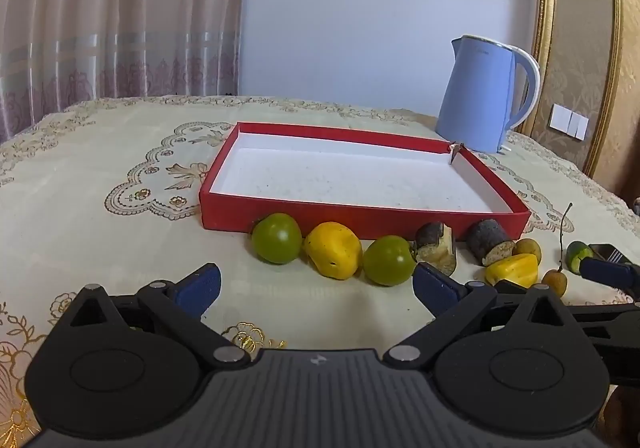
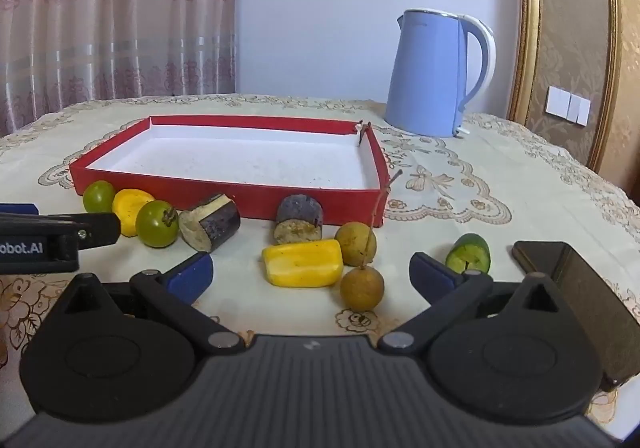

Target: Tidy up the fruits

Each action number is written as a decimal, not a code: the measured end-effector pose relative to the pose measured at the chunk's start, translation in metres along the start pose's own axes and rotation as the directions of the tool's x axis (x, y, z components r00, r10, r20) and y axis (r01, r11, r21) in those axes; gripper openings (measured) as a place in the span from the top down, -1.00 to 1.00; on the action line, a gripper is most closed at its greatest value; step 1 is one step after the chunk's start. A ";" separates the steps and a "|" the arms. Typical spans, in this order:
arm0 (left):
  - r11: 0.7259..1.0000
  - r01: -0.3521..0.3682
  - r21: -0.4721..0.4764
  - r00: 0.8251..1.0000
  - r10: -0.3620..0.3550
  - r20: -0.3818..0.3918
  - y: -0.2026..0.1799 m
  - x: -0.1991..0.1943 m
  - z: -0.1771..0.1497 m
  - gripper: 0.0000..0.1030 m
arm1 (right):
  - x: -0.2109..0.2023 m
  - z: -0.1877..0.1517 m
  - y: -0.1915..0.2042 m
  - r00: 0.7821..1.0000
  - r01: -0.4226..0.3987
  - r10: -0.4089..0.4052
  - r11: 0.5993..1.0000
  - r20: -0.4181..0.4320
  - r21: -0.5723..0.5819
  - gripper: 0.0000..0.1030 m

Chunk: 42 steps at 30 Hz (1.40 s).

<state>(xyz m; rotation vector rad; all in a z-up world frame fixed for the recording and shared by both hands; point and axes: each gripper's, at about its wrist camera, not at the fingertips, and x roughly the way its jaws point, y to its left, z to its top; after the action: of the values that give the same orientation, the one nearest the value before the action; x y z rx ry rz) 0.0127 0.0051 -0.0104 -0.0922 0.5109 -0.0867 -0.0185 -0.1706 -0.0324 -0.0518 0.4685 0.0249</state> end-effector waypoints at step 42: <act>0.999 0.002 -0.034 1.000 -0.003 -0.014 0.011 -0.001 0.005 -1.00 | 0.007 0.000 -0.026 0.997 -0.055 0.063 0.987 -0.045 0.153 -1.00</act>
<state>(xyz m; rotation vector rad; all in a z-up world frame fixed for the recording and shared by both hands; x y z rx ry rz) 0.0147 0.0168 -0.0072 -0.1251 0.5264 -0.0813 -0.0112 -0.1963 -0.0344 0.1114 0.5201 0.0463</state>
